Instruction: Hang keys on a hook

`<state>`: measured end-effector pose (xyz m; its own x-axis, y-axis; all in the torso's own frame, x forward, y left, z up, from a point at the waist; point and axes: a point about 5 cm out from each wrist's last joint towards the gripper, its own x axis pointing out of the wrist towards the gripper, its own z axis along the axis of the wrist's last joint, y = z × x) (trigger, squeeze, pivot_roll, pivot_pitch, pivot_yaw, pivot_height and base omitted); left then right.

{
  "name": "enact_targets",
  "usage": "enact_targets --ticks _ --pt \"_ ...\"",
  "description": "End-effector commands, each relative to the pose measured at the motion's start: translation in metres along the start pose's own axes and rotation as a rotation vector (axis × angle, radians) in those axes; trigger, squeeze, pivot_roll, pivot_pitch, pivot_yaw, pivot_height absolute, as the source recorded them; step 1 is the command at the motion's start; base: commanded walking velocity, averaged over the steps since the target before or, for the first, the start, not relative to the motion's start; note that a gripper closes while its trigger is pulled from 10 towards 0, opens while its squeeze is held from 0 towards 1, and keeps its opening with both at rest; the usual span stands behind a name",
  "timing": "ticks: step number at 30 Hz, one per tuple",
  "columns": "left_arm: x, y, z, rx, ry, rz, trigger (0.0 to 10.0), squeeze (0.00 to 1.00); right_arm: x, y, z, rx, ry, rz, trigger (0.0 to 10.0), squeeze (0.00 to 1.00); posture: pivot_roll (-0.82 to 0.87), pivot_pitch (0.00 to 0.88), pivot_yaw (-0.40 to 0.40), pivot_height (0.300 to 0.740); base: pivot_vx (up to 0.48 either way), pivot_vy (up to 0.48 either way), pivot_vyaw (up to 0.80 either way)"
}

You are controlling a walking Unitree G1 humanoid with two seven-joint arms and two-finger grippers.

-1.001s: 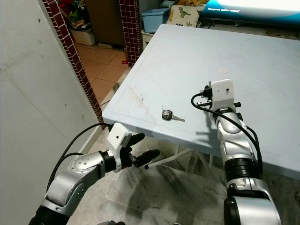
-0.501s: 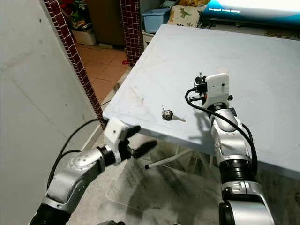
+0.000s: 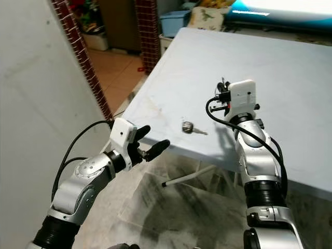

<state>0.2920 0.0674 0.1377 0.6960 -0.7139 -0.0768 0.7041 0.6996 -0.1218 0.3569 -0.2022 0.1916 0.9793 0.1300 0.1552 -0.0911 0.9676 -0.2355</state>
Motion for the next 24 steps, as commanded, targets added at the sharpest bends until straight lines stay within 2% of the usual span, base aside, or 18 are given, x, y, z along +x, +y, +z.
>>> enact_targets --ticks 1,8,17,18,20,24 --pt "-0.002 0.002 -0.002 -0.001 0.012 -0.005 10.0 0.00 0.000 0.001 0.005 -0.008 -0.016 0.006 10.0 0.00 -0.09 0.044 0.093 0.740 0.000 0.000 0.80" --pt "-0.002 0.007 -0.004 0.000 0.012 0.016 10.0 0.00 -0.002 0.001 0.005 -0.008 -0.014 0.000 10.0 0.00 -0.09 0.039 0.087 0.740 0.000 0.000 0.80" --pt "-0.007 0.020 0.005 0.020 -0.067 0.166 10.0 0.00 -0.004 0.005 0.011 0.008 -0.032 -0.001 10.0 0.00 -0.08 0.051 0.085 0.740 0.000 0.000 0.80" --pt "-0.010 0.026 0.007 0.031 -0.085 0.221 10.0 0.00 -0.007 0.008 0.012 0.018 -0.034 0.003 10.0 0.00 -0.07 0.050 0.074 0.740 0.000 0.000 0.80" --pt "-0.011 0.028 0.008 0.037 -0.094 0.244 10.0 0.00 -0.009 0.009 0.012 0.022 -0.035 0.006 10.0 0.00 -0.06 0.050 0.068 0.740 0.000 0.000 0.80" --pt "-0.024 0.045 0.013 0.053 -0.155 0.435 10.0 0.00 -0.017 0.020 0.009 0.041 -0.021 0.025 10.0 0.00 -0.06 0.055 0.058 0.740 0.000 0.000 0.80"
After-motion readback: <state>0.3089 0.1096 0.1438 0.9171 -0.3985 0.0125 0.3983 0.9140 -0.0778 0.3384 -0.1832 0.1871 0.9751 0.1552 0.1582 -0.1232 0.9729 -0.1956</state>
